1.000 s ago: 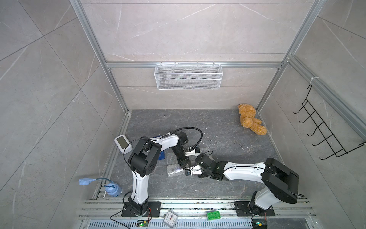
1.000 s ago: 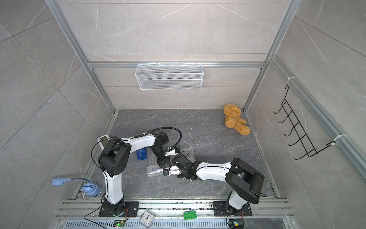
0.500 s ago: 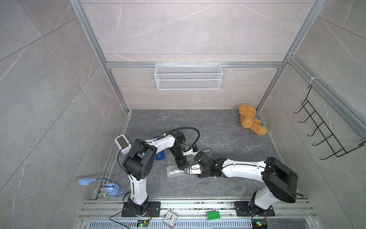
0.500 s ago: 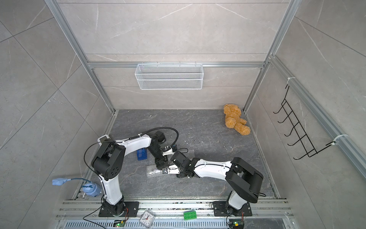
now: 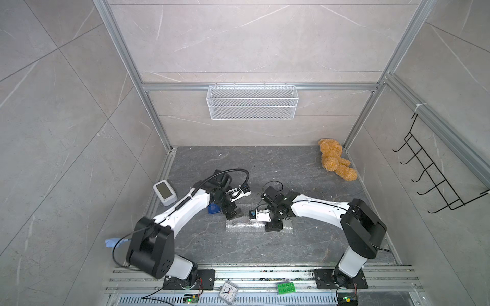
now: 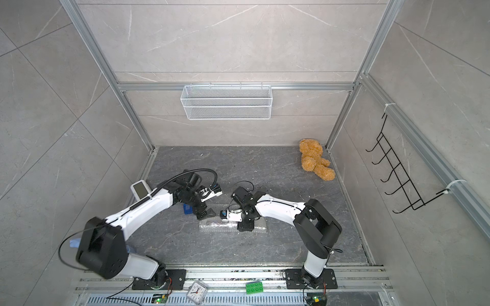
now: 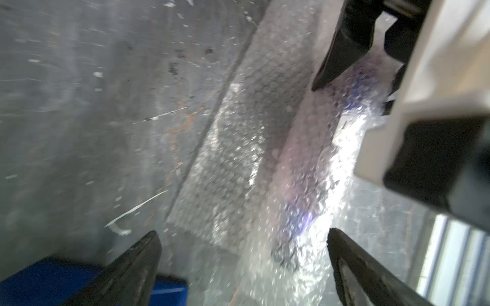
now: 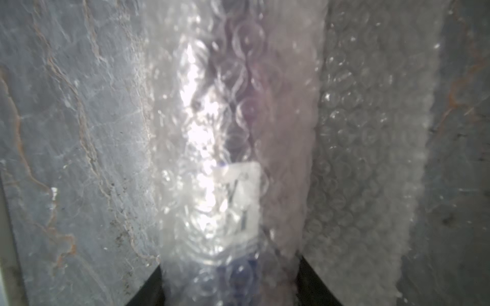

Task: Wrap wine bottles in bubble wrap
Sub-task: Wrap the wine bottle in bubble wrap.

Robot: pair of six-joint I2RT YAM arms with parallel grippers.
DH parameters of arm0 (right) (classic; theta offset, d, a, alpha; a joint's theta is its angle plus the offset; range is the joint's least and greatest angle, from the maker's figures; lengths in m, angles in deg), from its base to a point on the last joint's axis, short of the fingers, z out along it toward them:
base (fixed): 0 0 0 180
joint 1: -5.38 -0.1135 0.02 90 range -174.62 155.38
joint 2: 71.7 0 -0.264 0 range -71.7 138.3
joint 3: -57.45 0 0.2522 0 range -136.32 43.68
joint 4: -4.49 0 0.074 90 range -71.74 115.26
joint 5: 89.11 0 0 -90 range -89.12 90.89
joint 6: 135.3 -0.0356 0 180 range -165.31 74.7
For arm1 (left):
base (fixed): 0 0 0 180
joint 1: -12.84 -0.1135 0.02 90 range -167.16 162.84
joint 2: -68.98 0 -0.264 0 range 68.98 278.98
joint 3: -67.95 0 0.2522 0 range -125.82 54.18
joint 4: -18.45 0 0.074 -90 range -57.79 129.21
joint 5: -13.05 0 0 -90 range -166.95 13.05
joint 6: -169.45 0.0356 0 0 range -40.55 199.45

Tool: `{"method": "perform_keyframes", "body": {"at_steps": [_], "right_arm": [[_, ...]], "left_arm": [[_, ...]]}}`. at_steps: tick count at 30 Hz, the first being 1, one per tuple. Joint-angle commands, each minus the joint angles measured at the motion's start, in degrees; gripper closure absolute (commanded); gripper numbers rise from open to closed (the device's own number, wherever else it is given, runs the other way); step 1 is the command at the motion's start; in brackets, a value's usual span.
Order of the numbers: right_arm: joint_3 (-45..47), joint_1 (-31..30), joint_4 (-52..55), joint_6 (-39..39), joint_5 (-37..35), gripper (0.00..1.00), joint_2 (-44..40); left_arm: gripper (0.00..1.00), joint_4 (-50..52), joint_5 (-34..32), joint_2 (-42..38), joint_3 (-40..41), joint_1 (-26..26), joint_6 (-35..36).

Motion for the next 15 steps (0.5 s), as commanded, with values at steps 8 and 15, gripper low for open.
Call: {"method": "perform_keyframes", "body": {"at_steps": [8,15], "right_arm": [[-13.6,6.7,21.0,0.0,15.1,0.46,11.6],[-24.2,8.7,30.5,2.6,18.3,0.44,19.1]], "left_arm": [[0.00,-6.7,2.9,-23.2,10.4,0.2,4.4],[0.09,-8.8,-4.8,-22.9,13.6,13.3,2.9]]}}
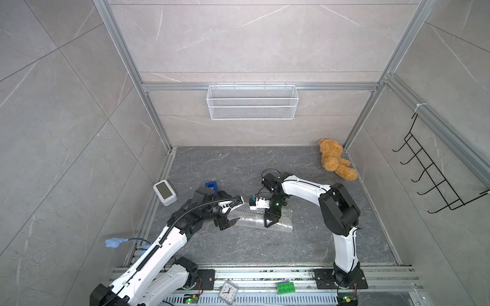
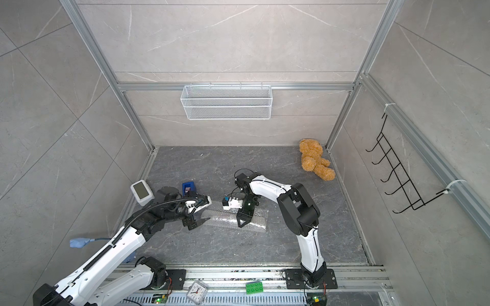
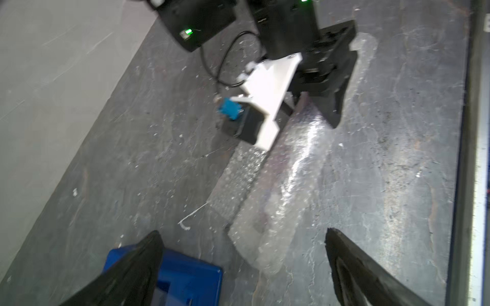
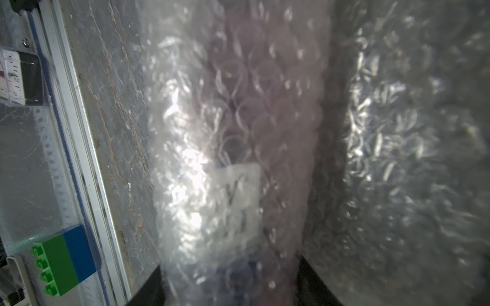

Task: Wrap wine bottles in bubble wrap
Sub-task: Wrap the wine bottle in bubble wrap.

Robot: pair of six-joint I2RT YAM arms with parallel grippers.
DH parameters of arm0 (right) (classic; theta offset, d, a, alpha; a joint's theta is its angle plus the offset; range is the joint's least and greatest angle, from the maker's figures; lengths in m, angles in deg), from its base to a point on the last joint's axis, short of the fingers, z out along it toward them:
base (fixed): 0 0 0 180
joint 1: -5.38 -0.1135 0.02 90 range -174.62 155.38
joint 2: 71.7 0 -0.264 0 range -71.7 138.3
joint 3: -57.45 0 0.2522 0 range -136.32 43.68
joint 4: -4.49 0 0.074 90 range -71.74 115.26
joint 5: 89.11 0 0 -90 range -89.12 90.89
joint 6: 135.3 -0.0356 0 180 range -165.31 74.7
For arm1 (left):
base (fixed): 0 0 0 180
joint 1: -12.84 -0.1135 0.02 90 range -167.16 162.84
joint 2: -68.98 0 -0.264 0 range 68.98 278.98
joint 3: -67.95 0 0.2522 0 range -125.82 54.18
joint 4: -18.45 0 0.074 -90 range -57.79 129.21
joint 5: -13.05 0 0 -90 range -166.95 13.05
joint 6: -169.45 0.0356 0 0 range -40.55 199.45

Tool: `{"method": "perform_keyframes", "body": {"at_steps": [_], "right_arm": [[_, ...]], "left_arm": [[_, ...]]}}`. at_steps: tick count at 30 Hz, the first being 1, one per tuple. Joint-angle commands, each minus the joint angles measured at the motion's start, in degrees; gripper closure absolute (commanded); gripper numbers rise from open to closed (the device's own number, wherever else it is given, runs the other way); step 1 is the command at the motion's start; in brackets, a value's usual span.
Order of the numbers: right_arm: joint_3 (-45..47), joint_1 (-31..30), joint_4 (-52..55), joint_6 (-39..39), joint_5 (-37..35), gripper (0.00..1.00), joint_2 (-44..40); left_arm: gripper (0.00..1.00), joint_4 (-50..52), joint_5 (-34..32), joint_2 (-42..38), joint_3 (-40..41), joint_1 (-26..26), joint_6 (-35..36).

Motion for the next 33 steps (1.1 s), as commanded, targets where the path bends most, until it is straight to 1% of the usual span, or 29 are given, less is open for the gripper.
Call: {"method": "perform_keyframes", "body": {"at_steps": [1,3,4,6,11,16,21,24,26,33], "right_arm": [[-4.4,0.6,8.4,1.8,3.3,0.43,3.4],[-6.2,1.0,9.8,2.2,3.8,0.43,4.7],[-6.8,1.2,10.4,2.4,4.2,0.43,5.4],[-8.0,1.6,11.5,2.8,5.2,0.44,6.5],[-9.4,1.8,13.0,3.1,6.1,0.43,8.2],[-7.0,1.9,10.7,3.0,6.2,0.41,7.0],[-3.2,1.9,7.3,3.0,5.6,0.39,5.2],[-0.6,1.9,4.2,2.4,3.8,0.35,3.8],[1.4,2.0,1.6,1.9,2.2,0.33,2.6],[6.2,2.2,-6.6,0.5,-1.1,0.26,-3.7]], "left_arm": [[0.12,-3.3,-7.7,1.4,1.2,9.1,2.2],[0.15,-5.9,-14.1,3.8,2.3,15.0,5.2],[0.15,-7.5,-16.1,5.7,2.5,17.2,6.5],[0.16,-9.6,-17.3,9.4,1.9,18.7,7.5],[0.16,-14.5,-15.5,19.0,-0.8,18.7,9.2],[0.15,-19.2,-16.1,27.4,-3.3,18.0,10.3],[0.14,-22.1,-14.4,31.4,-3.6,16.5,10.1],[0.14,-21.9,-13.2,33.5,-3.3,16.4,10.3],[0.16,-21.3,-12.3,34.6,-3.1,16.4,10.4],[0.32,-17.5,-11.1,36.5,-3.3,16.4,10.4]]}}
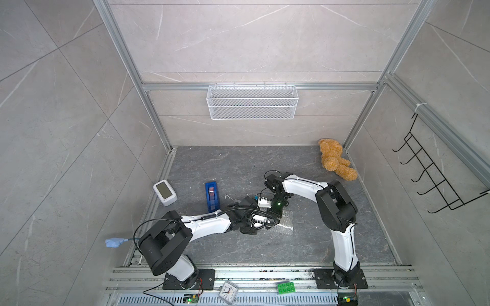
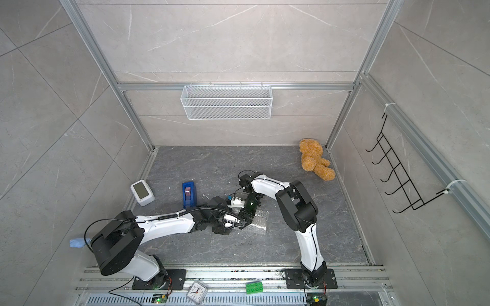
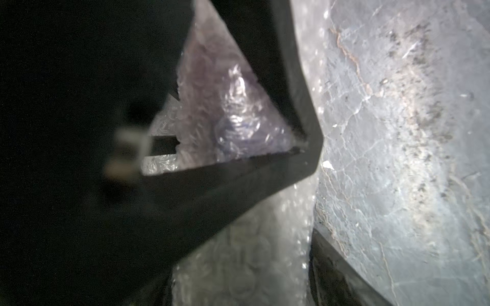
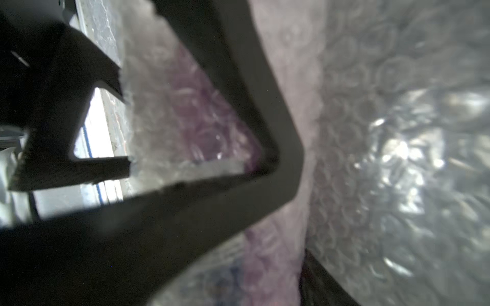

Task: Wrap wine bottles in bubble wrap
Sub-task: Wrap the wine bottle in bubble wrap.

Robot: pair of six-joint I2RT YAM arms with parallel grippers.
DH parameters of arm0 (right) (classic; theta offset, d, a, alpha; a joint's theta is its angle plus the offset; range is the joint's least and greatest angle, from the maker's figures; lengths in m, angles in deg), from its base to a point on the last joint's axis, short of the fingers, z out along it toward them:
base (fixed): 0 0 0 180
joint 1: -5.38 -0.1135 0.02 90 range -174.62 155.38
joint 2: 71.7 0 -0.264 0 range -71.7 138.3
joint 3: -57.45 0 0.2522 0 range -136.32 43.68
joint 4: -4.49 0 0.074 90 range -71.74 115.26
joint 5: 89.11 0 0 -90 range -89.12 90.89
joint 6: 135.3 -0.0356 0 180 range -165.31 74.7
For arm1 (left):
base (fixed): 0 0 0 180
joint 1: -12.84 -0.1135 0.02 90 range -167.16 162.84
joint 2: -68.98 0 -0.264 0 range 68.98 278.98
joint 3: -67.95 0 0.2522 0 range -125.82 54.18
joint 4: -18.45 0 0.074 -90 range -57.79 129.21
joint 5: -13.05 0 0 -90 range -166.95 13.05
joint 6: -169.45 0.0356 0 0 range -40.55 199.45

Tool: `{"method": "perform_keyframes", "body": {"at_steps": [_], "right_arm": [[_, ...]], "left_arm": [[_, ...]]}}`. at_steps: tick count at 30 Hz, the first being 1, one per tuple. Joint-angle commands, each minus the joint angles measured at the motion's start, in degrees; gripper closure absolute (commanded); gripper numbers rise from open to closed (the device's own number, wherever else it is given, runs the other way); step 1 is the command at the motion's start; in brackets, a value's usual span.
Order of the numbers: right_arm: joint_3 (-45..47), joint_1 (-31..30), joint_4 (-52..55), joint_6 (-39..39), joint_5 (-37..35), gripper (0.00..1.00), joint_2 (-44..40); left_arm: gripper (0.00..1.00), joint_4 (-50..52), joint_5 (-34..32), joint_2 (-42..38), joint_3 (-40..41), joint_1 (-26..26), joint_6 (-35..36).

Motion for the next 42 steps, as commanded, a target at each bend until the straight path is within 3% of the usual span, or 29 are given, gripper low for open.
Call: {"method": "perform_keyframes", "body": {"at_steps": [1,7,13,20,25,27,29,36,42], "right_arm": [[2.1,0.3,-4.7,-0.9,-5.1,0.25,-4.1],[2.8,2.1,-7.3,-2.2,-4.1,0.19,-8.0],[8.3,4.0,-12.7,-4.8,-4.3,0.18,-13.8],[29.4,5.6,-37.4,-16.5,-18.7,0.18,-33.8],[41.1,5.6,-47.6,-23.4,-30.5,0.18,-47.5],[44.3,5.5,-49.1,-24.2,-31.3,0.18,-52.1],[46.4,5.2,-48.4,-22.4,-27.2,0.18,-55.7],[45.7,-9.3,-43.4,-17.8,-41.9,0.20,-58.3],[50.3,-18.3,-48.5,-11.4,-44.9,0.20,-62.7]], "left_arm": [[0.34,3.5,1.7,1.6,-1.7,-0.5,0.0],[0.45,7.8,3.6,2.6,-2.6,-0.5,-0.7],[0.46,12.5,5.4,3.8,-4.6,-0.5,-0.9],[0.46,18.7,9.0,6.4,-8.6,-0.9,-1.3],[0.46,25.8,14.1,9.2,-13.4,-2.9,-2.1],[0.46,28.3,15.5,10.4,-15.2,-3.6,-2.1],[0.46,31.2,17.0,11.7,-17.1,-4.3,-2.1],[0.46,40.4,22.8,16.2,-23.1,-6.9,-2.5],[0.46,45.6,26.2,19.4,-26.9,-9.1,-2.4]]}}
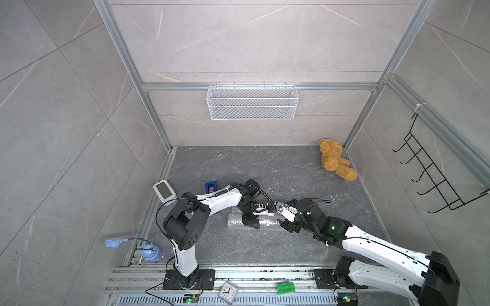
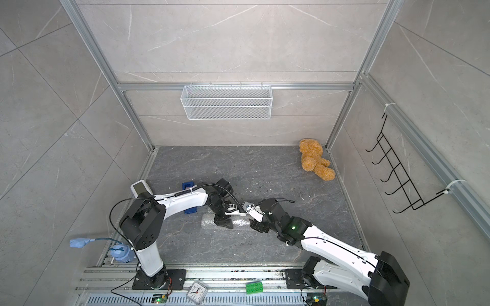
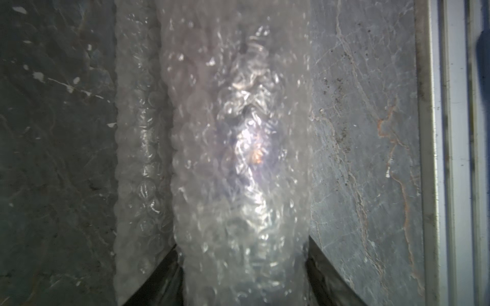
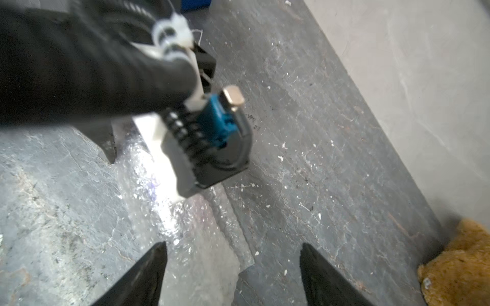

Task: Wrap wine bottles in bubble wrap
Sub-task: Wrap the wine bottle in bubble wrap.

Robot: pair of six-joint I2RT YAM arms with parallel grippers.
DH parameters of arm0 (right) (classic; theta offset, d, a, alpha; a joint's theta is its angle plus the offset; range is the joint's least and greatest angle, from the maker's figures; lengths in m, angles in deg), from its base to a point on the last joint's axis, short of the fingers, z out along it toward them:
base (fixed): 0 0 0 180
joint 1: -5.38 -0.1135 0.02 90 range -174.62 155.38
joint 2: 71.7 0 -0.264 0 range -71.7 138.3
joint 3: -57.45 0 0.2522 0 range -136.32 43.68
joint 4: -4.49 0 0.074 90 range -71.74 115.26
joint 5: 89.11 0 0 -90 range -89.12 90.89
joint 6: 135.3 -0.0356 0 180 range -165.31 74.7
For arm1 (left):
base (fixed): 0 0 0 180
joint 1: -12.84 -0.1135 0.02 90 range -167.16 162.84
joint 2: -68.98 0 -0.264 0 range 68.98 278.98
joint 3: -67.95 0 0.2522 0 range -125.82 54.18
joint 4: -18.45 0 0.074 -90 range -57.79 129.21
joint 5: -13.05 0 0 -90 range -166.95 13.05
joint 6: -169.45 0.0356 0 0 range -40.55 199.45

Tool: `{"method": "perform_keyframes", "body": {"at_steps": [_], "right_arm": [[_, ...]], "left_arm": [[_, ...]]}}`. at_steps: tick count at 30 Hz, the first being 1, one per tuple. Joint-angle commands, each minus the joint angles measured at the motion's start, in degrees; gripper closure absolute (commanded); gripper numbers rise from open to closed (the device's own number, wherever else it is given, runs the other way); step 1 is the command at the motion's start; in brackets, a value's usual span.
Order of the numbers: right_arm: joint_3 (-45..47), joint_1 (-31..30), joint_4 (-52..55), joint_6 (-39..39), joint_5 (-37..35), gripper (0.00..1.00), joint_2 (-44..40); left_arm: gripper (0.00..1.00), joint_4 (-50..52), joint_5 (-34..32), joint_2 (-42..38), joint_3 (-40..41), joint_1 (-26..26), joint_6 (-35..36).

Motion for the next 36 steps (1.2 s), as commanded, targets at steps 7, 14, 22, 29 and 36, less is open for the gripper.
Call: {"method": "perform_keyframes", "body": {"at_steps": [7,14,22,29,36], "right_arm": [[2.9,-8.7,-4.9,9.1,-4.5,0.20,3.8],[3.0,-8.7,-7.5,8.6,-1.6,0.20,7.7],[-2.1,-8.7,0.3,15.9,-2.7,0.20,13.9],[-7.9,-8.7,2.4,20.3,-2.2,0.20,21.5],[-12.3,-8.7,2.1,20.3,-0.9,0.20,29.5]], "left_arm": [[0.46,15.0,6.8,6.1,-5.7,-2.0,-0.9],[0.47,18.8,8.6,9.2,-9.3,-3.6,-0.8],[0.47,20.5,9.1,10.9,-11.0,-4.1,-0.5],[0.47,21.8,9.5,12.3,-12.4,-4.3,-0.8],[0.47,22.6,9.8,13.0,-13.4,-4.9,-0.9]]}}
